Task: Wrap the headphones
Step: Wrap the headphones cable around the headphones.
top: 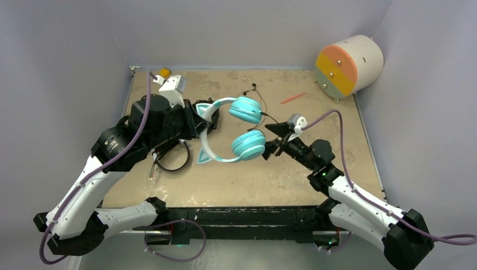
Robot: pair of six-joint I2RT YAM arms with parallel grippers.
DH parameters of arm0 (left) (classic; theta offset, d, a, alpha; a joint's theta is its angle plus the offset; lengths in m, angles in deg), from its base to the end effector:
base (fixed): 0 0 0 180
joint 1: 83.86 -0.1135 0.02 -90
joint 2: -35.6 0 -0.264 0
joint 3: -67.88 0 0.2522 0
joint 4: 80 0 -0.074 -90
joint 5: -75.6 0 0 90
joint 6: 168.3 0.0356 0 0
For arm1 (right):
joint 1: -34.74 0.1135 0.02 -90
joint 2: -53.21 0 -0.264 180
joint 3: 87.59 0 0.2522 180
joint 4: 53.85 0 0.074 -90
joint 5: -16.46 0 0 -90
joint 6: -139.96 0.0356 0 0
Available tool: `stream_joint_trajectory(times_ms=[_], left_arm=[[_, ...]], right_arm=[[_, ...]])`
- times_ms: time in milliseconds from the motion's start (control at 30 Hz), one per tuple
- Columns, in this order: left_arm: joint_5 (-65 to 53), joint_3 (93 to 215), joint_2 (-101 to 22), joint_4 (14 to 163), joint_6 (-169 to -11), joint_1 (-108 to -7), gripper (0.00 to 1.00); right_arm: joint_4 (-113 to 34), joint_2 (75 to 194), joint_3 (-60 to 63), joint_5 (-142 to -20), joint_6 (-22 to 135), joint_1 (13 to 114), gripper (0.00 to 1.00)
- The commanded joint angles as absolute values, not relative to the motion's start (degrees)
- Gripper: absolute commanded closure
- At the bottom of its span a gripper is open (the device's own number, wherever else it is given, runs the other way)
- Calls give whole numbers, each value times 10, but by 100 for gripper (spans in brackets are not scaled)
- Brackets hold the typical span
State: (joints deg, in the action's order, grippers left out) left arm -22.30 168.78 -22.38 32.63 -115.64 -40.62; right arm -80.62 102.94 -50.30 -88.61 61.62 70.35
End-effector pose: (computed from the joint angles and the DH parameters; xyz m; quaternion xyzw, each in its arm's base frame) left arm 0.1230 -0.1089 0.4639 0.0059 0.8396 -0.3051 0.4494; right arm 0.1577 0.1243 0.2874 -0.2275 0.5734 0.3876 0.6850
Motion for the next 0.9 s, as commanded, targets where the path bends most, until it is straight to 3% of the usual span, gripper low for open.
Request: stream_joint_trajectory(times_ms=[0,300,533,800,867], left_arm=[[-153,1708,-225,412,-1215,-406,100],[-44,1735,-255,481,-1256,-405,100],[9,1749,-268,526,-1297,-406,100],[166,1676,-289,705,-1430,-408,100],[169,1655,-288,732,-1450,-408,100]], right_arm=[[-861,1014,-515,-934,610,703,16],[-910,1046,-516,-975,617,703,24],[-941,1094,-505,-992,634,703,60],[-979,1156,-493,-1027,712,702,75],[-979,1169,-486,-1030,741,704,83]])
